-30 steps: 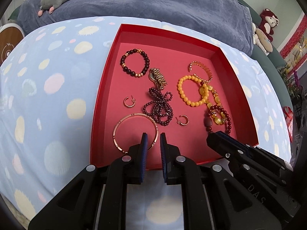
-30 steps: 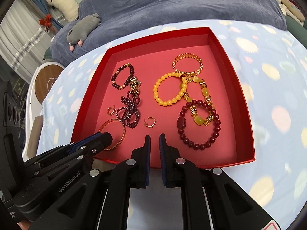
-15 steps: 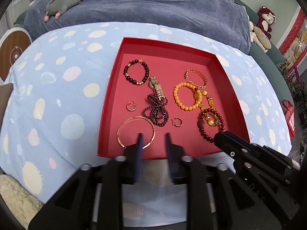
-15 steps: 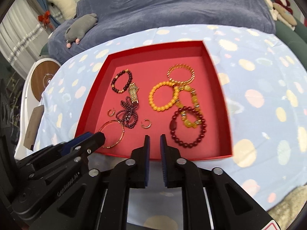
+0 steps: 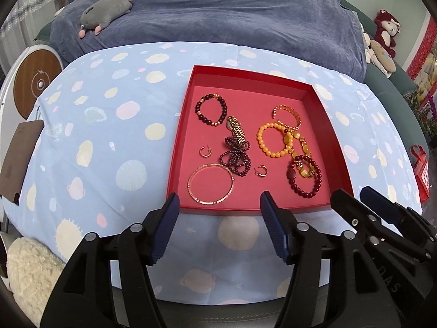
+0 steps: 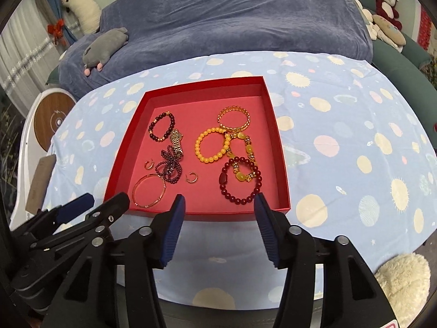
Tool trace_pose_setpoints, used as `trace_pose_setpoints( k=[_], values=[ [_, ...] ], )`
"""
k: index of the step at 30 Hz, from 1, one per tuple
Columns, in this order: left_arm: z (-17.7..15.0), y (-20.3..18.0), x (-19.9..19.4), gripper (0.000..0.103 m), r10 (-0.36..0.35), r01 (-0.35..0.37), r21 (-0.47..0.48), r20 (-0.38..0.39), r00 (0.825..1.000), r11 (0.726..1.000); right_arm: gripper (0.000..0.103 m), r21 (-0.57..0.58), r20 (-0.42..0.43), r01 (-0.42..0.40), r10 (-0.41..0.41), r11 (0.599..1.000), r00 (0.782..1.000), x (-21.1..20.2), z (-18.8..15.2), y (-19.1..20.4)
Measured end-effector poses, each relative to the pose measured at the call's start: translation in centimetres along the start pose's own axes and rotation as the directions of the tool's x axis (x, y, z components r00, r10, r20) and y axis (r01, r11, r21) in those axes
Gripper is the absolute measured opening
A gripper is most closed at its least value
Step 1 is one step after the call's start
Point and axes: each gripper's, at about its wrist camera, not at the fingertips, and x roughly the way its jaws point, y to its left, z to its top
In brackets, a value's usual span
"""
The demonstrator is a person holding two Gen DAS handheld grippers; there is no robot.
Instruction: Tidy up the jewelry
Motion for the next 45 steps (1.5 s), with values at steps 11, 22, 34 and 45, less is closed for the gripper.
trace_pose_setpoints(
  k=[11, 22, 34, 45],
  values=[
    [-0.8, 0.6, -0.4, 0.067, 0.035, -0.035, -0.025, -0.007, 0.999, 0.999, 0.081, 0.024, 0.014, 0.05, -0.05, 0.998, 0.999, -0.8, -0.6, -0.5],
    [-1.3, 1.4, -0.7, 0.083, 0.077, -0.077, -0.062, -0.01, 0.997, 0.995, 0.096, 0.033, 0.013, 0.075, -0.075, 0.997, 0.997, -1.3, -1.2, -0.8],
    [-1.6, 1.5, -1.0, 0.093, 0.102, -0.102, -0.055, -0.009, 0.995, 0.993, 0.096, 0.029, 0.031, 0.101, -0.102, 0.994, 0.994, -1.8, -1.7, -0.8],
    [-1.7, 1.1, -1.3, 0.093, 0.126, -0.126, -0.044, 0.006, 0.992, 0.991, 0.096, 0.03, 0.037, 0.106, -0.107, 0.994, 0.994, -1.9, -1.8, -0.8]
  ],
)
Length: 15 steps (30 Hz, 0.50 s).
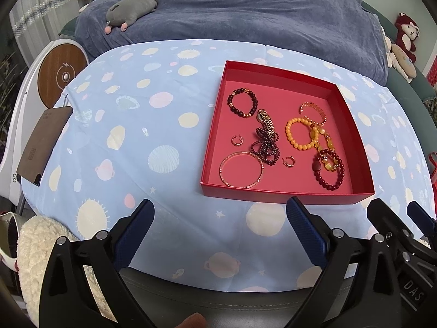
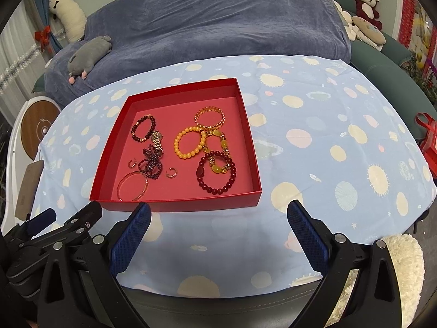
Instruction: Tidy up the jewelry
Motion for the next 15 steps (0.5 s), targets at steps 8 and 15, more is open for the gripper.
trace_pose_setpoints(
  k=[8, 15],
  values=[
    [0.03, -0.03, -0.11, 0.093, 0.013, -0.013, 0.003, 0.01, 1.0, 1.0, 0.096, -0.004, 0.006, 0.002, -0.002, 1.0, 1.0, -0.13, -0.16, -0.01],
    [-0.02, 0.0, -0.23, 0.093, 0.018, -0.018, 0.005, 0.015, 1.0, 1.0, 0.096, -0.006, 0.008, 0.006, -0.006, 1.0, 1.0, -0.2, -0.19, 0.03]
  ],
)
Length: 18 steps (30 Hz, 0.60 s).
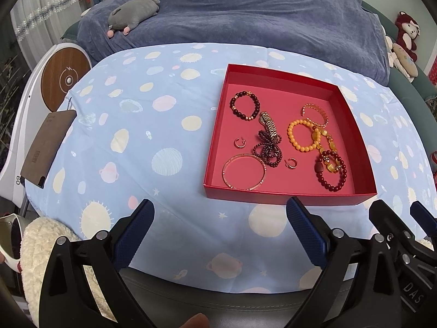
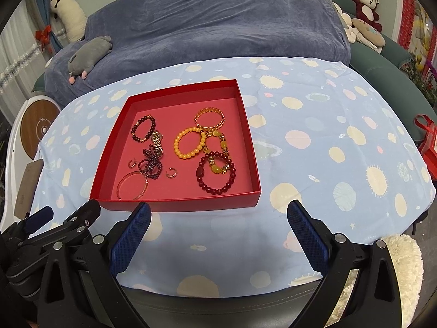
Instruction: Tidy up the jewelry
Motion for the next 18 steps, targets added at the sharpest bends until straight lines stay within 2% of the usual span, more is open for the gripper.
trace_pose_setpoints(
  k=[18],
  values=[
    [0.13, 0.33, -0.4, 0.093, 0.011, -0.011, -0.004, 0.004, 1.0, 1.0, 0.096, 0.001, -0.002, -0.001, 0.001, 1.0, 1.0, 0.0, -0.03, 0.0]
  ],
)
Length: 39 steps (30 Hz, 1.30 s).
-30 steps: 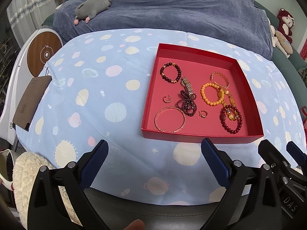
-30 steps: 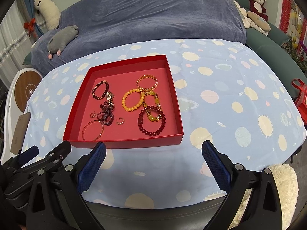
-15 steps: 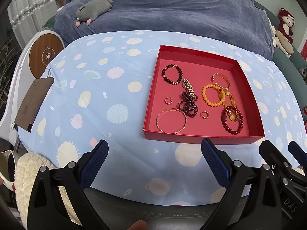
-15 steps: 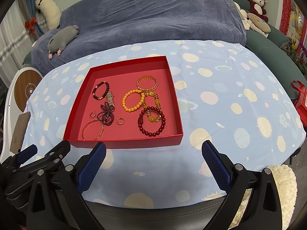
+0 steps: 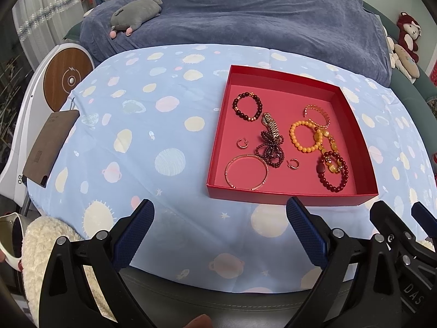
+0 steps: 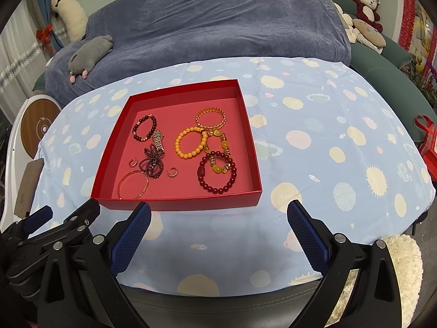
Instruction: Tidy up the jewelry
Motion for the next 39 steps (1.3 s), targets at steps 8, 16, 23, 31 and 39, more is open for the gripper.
trace_pose_setpoints(
  k=[8, 16, 23, 31, 39],
  values=[
    [-0.03, -0.02, -0.01, 0.093, 0.002, -0.002, 0.003, 0.0, 1.0, 1.0, 0.096, -0.002, 0.001, 0.003, -0.003, 1.0, 1.0, -0.03, 0.01, -0.01],
    [0.02, -0.09, -0.05, 0.093, 0.006, -0.006, 0.006, 0.007, 1.0, 1.0, 0.096, -0.002, 0.005, 0.002, -0.002, 1.0, 1.0, -0.13, -0.12, 0.04],
    [0.08, -0.26, -0.14, 0.093, 0.009, -0.009, 0.008, 0.01, 1.0, 1.0, 0.096, -0.002, 0.005, 0.004, -0.004, 1.0, 1.0, -0.13, -0.08, 0.05],
    [0.04, -0.41, -0.38, 0.093, 0.021, -0.022, 0.019, 0.019, 1.0, 1.0, 0.096, -0.002, 0.006, 0.005, -0.005, 1.0, 1.0, -0.15, -0.06, 0.04],
    [0.01, -0.6, -0.36, 0.093, 0.026, -0.027, 0.035, 0.024, 0.999, 0.999, 0.096, 0.0, 0.006, 0.005, -0.005, 1.0, 1.0, -0.26, -0.15, -0.2]
  ],
)
